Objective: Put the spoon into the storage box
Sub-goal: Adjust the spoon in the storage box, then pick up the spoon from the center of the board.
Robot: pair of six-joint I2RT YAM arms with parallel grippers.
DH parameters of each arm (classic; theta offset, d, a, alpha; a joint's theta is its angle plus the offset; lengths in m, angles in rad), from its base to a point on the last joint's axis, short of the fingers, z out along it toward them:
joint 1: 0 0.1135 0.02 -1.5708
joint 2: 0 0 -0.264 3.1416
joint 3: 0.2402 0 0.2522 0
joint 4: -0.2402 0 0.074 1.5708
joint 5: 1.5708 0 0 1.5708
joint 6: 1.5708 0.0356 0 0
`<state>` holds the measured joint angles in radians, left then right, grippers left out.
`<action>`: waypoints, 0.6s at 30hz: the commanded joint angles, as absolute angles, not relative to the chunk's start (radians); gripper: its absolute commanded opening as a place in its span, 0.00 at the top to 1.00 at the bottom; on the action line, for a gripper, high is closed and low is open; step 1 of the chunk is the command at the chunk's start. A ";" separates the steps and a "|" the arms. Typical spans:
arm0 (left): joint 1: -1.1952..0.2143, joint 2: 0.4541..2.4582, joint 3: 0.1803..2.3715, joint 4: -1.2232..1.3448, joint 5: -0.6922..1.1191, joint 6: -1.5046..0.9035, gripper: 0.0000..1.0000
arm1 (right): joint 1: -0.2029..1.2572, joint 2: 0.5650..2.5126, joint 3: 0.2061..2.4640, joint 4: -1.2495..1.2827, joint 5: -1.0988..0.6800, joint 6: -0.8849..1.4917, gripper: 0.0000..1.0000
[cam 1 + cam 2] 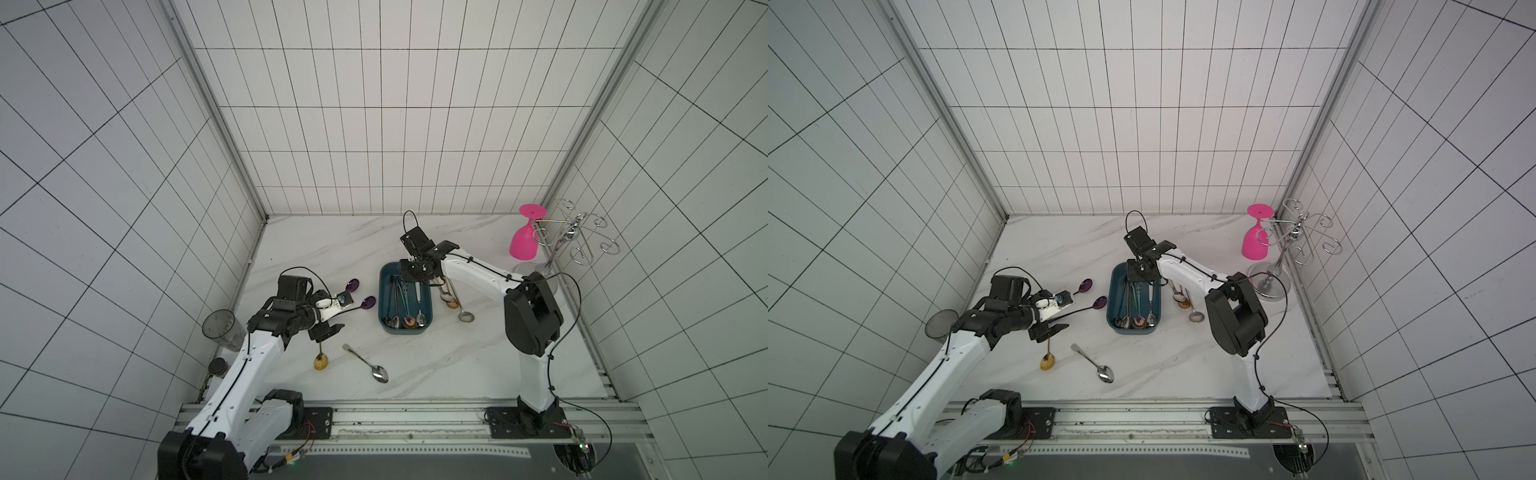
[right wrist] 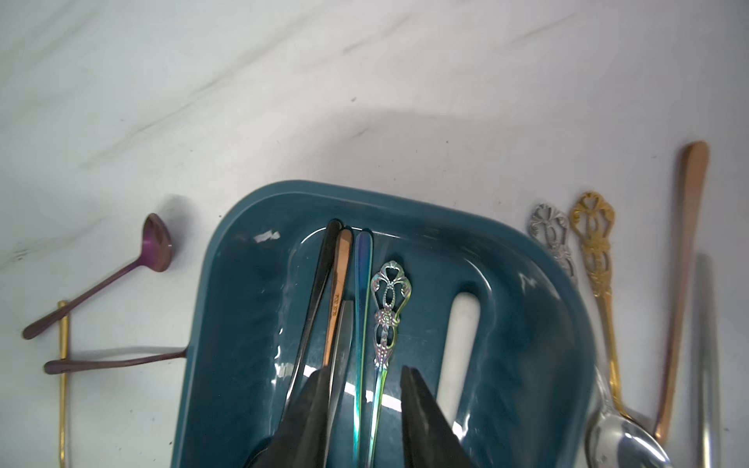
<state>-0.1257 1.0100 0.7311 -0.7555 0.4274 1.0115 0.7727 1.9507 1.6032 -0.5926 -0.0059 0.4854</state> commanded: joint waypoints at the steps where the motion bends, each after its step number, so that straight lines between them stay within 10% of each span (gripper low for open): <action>1: -0.132 1.073 0.790 -0.793 0.428 1.057 0.24 | 0.770 1.833 1.564 -0.594 0.044 0.457 0.63; 18: -0.194 1.476 0.971 -0.828 0.369 0.993 0.32 | 0.625 1.324 1.259 -0.635 0.163 0.313 0.30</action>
